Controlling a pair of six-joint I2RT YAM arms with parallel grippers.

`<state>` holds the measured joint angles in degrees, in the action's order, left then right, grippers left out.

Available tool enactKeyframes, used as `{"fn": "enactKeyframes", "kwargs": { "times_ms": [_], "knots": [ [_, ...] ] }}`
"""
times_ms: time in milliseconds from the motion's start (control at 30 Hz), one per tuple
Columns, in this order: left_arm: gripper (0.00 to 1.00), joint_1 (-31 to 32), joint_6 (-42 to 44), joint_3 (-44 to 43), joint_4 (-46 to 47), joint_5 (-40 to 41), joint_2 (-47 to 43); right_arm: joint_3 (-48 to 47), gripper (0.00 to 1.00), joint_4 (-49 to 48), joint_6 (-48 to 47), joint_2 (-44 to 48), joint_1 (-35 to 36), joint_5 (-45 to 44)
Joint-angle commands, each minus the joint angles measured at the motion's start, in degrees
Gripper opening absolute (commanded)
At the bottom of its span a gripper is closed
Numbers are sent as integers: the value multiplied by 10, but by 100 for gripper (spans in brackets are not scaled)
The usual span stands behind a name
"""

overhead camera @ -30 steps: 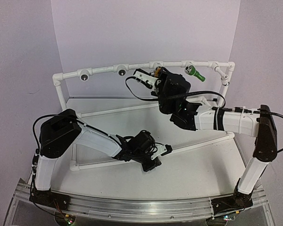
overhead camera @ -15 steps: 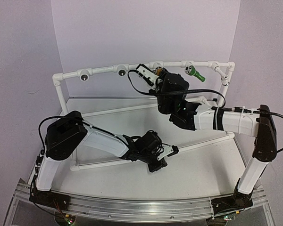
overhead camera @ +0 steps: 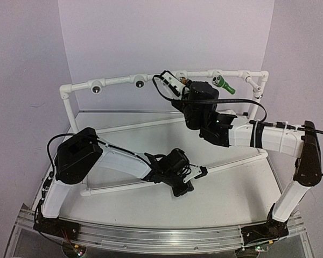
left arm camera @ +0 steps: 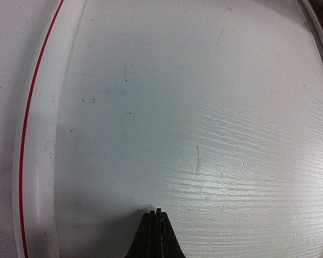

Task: Install the water faucets
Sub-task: Screw the water faucet onto the adaptor.

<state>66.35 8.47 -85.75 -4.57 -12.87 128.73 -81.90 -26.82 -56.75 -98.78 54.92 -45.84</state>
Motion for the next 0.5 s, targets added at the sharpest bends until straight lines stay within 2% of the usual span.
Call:
{"fn": "enactKeyframes", "kwargs": {
  "times_ms": [0, 233, 467],
  "knots": [
    [0, 12, -5, -10, -58, -15, 32, -42, 0, 1, 85, -9, 2, -8],
    [0, 12, -4, -22, -67, -19, 45, -78, 0, 60, 193, -16, 2, 2],
    [0, 12, -4, -29, -72, -25, 52, -81, 0, 74, 276, -25, 2, -6]
  ]
}}
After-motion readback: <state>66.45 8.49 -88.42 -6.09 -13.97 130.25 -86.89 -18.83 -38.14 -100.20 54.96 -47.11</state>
